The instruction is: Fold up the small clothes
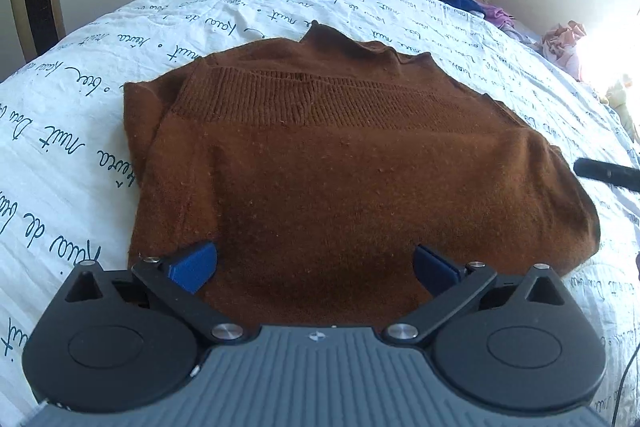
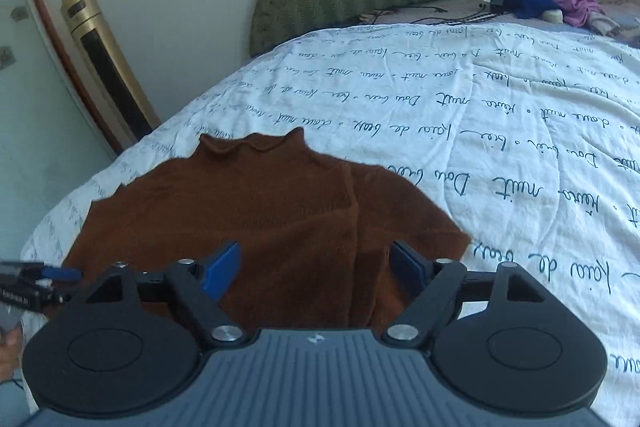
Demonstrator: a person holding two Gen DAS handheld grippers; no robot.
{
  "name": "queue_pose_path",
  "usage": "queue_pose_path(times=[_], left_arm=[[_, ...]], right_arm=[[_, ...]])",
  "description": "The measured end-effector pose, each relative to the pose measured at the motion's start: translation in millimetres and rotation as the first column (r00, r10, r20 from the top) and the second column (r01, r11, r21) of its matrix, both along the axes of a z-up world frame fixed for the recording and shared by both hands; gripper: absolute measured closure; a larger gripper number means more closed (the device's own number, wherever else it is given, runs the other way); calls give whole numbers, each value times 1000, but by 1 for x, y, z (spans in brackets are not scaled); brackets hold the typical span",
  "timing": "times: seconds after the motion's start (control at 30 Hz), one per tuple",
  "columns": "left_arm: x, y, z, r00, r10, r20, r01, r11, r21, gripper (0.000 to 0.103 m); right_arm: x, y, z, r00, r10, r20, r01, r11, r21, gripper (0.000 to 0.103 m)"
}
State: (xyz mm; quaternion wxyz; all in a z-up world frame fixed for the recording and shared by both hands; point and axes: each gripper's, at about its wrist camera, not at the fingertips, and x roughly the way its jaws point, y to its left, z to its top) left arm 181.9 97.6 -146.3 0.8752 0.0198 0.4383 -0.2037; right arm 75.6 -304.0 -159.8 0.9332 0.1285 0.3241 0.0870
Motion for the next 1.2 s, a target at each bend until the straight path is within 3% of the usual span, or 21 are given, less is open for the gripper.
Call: queue_pose_path(times=[0.07, 0.1, 0.13, 0.2, 0.33, 0.43, 0.6, 0.7, 0.73, 0.77, 0.8, 0.87, 0.9, 1.0, 1.1, 1.2], left_arm=[[-2, -4, -2, 1000, -5, 15, 4, 1000, 28, 0], [-3, -5, -2, 1000, -6, 21, 5, 999, 38, 0], [-5, -7, -3, 1000, -8, 24, 7, 999, 45, 0], [-7, -8, -3, 1000, -10, 24, 9, 998, 54, 0], [-7, -7, -4, 1000, -20, 22, 19, 998, 60, 0], [-7, -8, -4, 1000, -18, 21, 17, 998, 60, 0], [-10, -11, -4, 999, -31, 28, 29, 996, 84, 0], [-12, -11, -5, 999, -42, 35, 38, 994, 104, 0], [-13, -10, -6, 998, -49, 40, 44, 993, 113, 0], [-16, -8, -5, 998, -52, 47, 46, 992, 117, 0], [-17, -4, -4, 997, -51, 51, 45, 993, 110, 0], [-19, 12, 0, 998, -39, 43, 36, 997, 67, 0], [-19, 21, 3, 999, -31, 37, 30, 999, 45, 0], [-13, 41, 15, 999, -13, 45, 11, 999, 31, 0], [-1, 48, 38, 993, -3, 116, 2, 1000, 7, 0], [24, 44, 58, 993, -15, 118, 28, 994, -110, 0]], right_arm=[[-4, 11, -17, 999, 20, -45, -24, 995, -98, 22], [-1, 15, -28, 996, -15, -83, -1, 981, -196, 22], [0, 11, -40, 994, -44, -102, 19, 972, -233, 20], [-4, -7, -40, 993, -71, -97, 59, 991, -124, 16], [-20, 9, -13, 995, -96, -28, 88, 973, -212, 15], [-29, 25, 1, 999, -51, 15, 53, 982, -179, 15], [-22, 51, 4, 997, -12, 82, 30, 972, -232, 15], [-4, 51, -4, 997, -9, 72, 27, 970, -243, 15], [2, 49, -10, 1000, 5, 31, 3, 972, -235, 15], [12, 49, -24, 997, -8, -73, -12, 960, -281, 15], [14, 44, -34, 994, -13, -113, -21, 956, -294, 8], [3, 25, -40, 995, -15, -96, -6, 976, -216, 7], [0, 21, -40, 994, -40, -107, 14, 973, -229, 0], [-14, 2, -39, 990, -77, -118, 58, 986, -157, 0], [-26, -1, -22, 994, -108, -14, 105, 985, -138, 0], [-5, -13, -4, 994, -84, 70, 85, 996, -9, 0]])
